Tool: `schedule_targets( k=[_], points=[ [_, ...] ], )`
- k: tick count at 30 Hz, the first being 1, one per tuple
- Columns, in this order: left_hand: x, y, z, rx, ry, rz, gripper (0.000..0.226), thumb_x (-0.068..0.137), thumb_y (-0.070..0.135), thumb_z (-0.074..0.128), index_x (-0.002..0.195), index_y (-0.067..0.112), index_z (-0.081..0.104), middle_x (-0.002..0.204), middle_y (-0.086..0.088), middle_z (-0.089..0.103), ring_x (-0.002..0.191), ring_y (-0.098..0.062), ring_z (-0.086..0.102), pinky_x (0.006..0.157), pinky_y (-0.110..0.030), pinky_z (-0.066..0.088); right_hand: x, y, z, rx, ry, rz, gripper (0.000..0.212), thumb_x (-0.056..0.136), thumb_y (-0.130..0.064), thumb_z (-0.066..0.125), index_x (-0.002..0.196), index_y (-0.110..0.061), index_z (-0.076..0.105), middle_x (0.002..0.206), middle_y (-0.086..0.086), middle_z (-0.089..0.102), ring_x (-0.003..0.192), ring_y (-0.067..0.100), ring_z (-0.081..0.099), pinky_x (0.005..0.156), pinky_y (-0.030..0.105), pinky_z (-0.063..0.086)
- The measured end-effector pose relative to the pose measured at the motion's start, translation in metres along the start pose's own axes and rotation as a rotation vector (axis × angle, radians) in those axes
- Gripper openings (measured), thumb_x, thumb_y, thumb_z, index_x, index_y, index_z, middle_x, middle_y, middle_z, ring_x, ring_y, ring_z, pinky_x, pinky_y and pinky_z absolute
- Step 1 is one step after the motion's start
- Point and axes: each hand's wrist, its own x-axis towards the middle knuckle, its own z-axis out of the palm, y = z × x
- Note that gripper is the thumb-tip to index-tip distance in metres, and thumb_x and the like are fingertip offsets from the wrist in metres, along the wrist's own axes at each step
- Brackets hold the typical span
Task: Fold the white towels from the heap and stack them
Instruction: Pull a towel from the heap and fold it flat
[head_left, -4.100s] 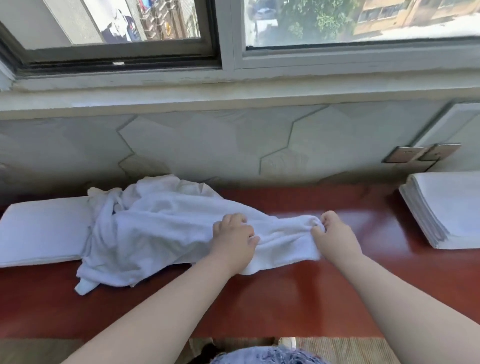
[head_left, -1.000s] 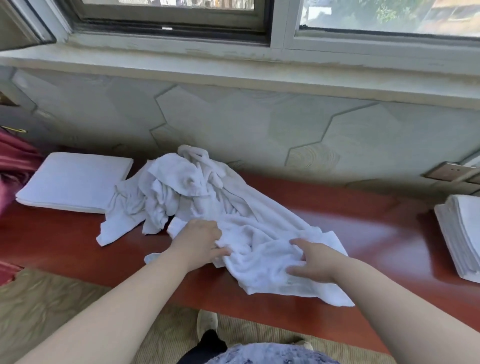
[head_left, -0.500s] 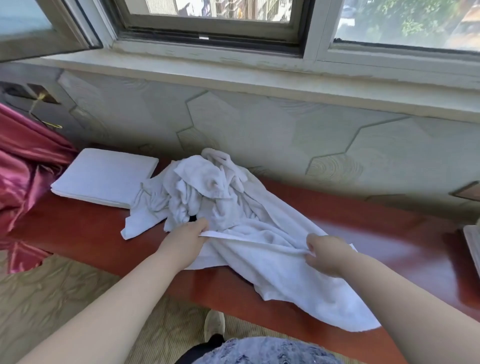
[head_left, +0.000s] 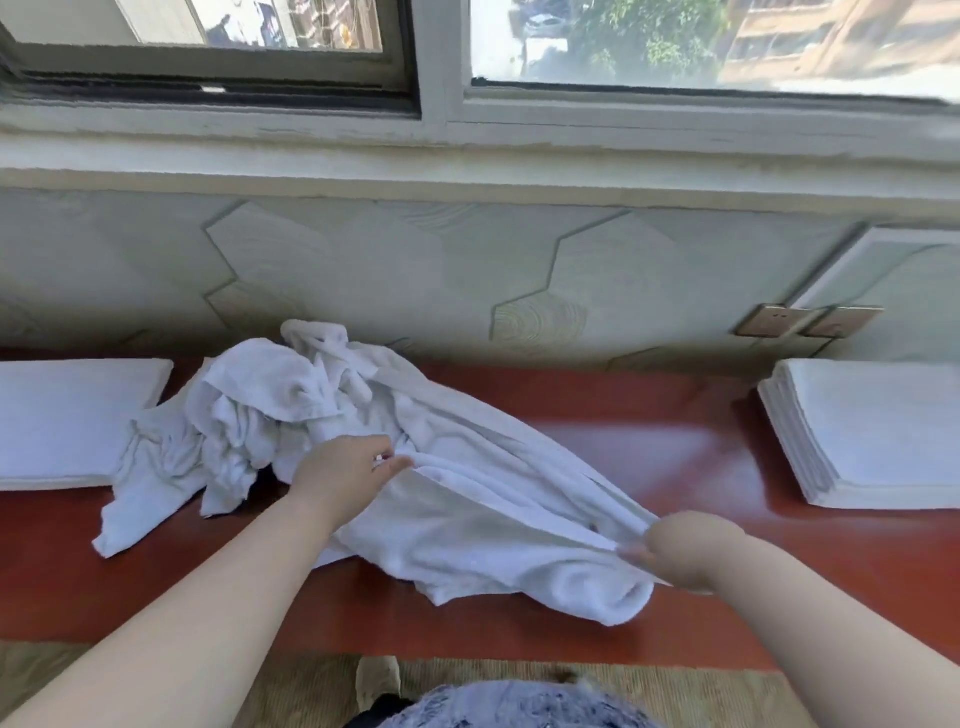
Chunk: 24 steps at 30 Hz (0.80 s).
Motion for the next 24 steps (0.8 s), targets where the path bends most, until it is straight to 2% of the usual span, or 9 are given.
schedule_targets(
  k=[1, 3, 5, 8, 11, 14, 18, 22, 24],
  points=[
    [0.005, 0.009, 0.004, 0.015, 0.000, 0.021, 0.036, 0.101, 0.062, 0.047, 0.081, 0.034, 0.059, 0.079, 0.010, 0.062, 0.078, -0.007, 0.057, 0.066, -0.032, 0.045, 0.003, 0.005, 0.010, 0.106, 0.056, 0.021, 0.029, 0.102, -0.041, 0.042, 0.124, -0.027, 0.054, 0.087, 0.001, 0.061, 0.081, 0.027, 0.061, 0.067, 0.037, 0.047],
    [0.014, 0.024, 0.010, 0.059, 0.005, 0.064, 0.035, 0.103, 0.059, 0.044, 0.078, 0.036, 0.054, 0.078, 0.011, 0.061, 0.079, -0.009, 0.058, 0.068, -0.032, 0.046, 0.005, 0.010, 0.019, 0.199, 0.151, 0.112, 0.031, 0.102, -0.022, 0.041, 0.132, -0.025, 0.048, 0.097, 0.004, 0.057, 0.088, 0.030, 0.060, 0.072, 0.040, 0.053],
    [0.023, 0.034, 0.014, 0.127, -0.005, 0.092, 0.037, 0.103, 0.060, 0.042, 0.083, 0.033, 0.058, 0.078, 0.010, 0.062, 0.077, -0.008, 0.057, 0.066, -0.030, 0.045, 0.009, 0.009, 0.019, 0.229, 0.225, 0.185, 0.033, 0.105, -0.037, 0.040, 0.131, -0.020, 0.052, 0.109, 0.003, 0.061, 0.100, 0.030, 0.062, 0.080, 0.040, 0.054],
    [0.028, 0.041, 0.015, 0.261, -0.058, 0.115, 0.047, 0.099, 0.071, 0.041, 0.086, 0.030, 0.059, 0.079, 0.010, 0.063, 0.075, -0.005, 0.057, 0.063, -0.028, 0.044, 0.024, -0.007, 0.008, 0.284, 0.381, 0.261, 0.049, 0.099, -0.053, 0.051, 0.131, -0.017, 0.045, 0.108, 0.002, 0.066, 0.101, 0.028, 0.066, 0.072, 0.037, 0.049],
    [0.022, 0.037, 0.008, 0.325, -0.135, 0.108, 0.049, 0.092, 0.077, 0.048, 0.082, 0.030, 0.053, 0.080, 0.011, 0.060, 0.077, -0.007, 0.056, 0.070, -0.029, 0.048, 0.049, -0.027, -0.013, 0.253, 0.529, 0.145, 0.047, 0.097, -0.055, 0.053, 0.129, -0.022, 0.051, 0.120, 0.003, 0.058, 0.113, 0.028, 0.059, 0.090, 0.039, 0.048],
    [0.011, 0.010, -0.001, 0.373, -0.217, 0.104, 0.051, 0.089, 0.075, 0.057, 0.098, 0.025, 0.058, 0.085, 0.012, 0.055, 0.083, -0.012, 0.056, 0.069, -0.030, 0.044, 0.075, -0.052, -0.043, 0.371, 0.487, 0.024, 0.046, 0.101, -0.051, 0.049, 0.138, -0.023, 0.052, 0.136, 0.003, 0.053, 0.127, 0.029, 0.049, 0.102, 0.041, 0.042],
    [-0.008, -0.035, -0.009, 0.397, -0.223, 0.086, 0.025, 0.100, 0.052, 0.058, 0.103, 0.028, 0.059, 0.086, 0.012, 0.054, 0.084, -0.013, 0.054, 0.063, -0.029, 0.037, 0.109, -0.086, -0.073, 0.478, 0.425, -0.045, 0.048, 0.104, -0.046, 0.048, 0.148, -0.027, 0.049, 0.145, 0.004, 0.053, 0.133, 0.029, 0.050, 0.104, 0.040, 0.045],
    [-0.026, -0.080, -0.014, 0.286, -0.139, -0.027, 0.011, 0.104, 0.036, 0.051, 0.108, 0.029, 0.059, 0.079, 0.014, 0.051, 0.087, -0.017, 0.056, 0.071, -0.030, 0.041, 0.138, -0.119, -0.098, 0.543, 0.386, -0.044, 0.052, 0.102, -0.048, 0.053, 0.151, -0.032, 0.047, 0.150, 0.004, 0.053, 0.136, 0.027, 0.051, 0.107, 0.040, 0.047],
    [-0.032, -0.097, -0.016, 0.118, -0.107, -0.115, 0.009, 0.103, 0.032, 0.051, 0.102, 0.030, 0.060, 0.081, 0.009, 0.060, 0.080, -0.016, 0.059, 0.070, -0.036, 0.051, 0.149, -0.136, -0.108, 0.523, 0.381, -0.038, 0.048, 0.101, -0.048, 0.054, 0.147, -0.034, 0.051, 0.146, 0.002, 0.055, 0.132, 0.027, 0.053, 0.103, 0.040, 0.050]
  ],
)
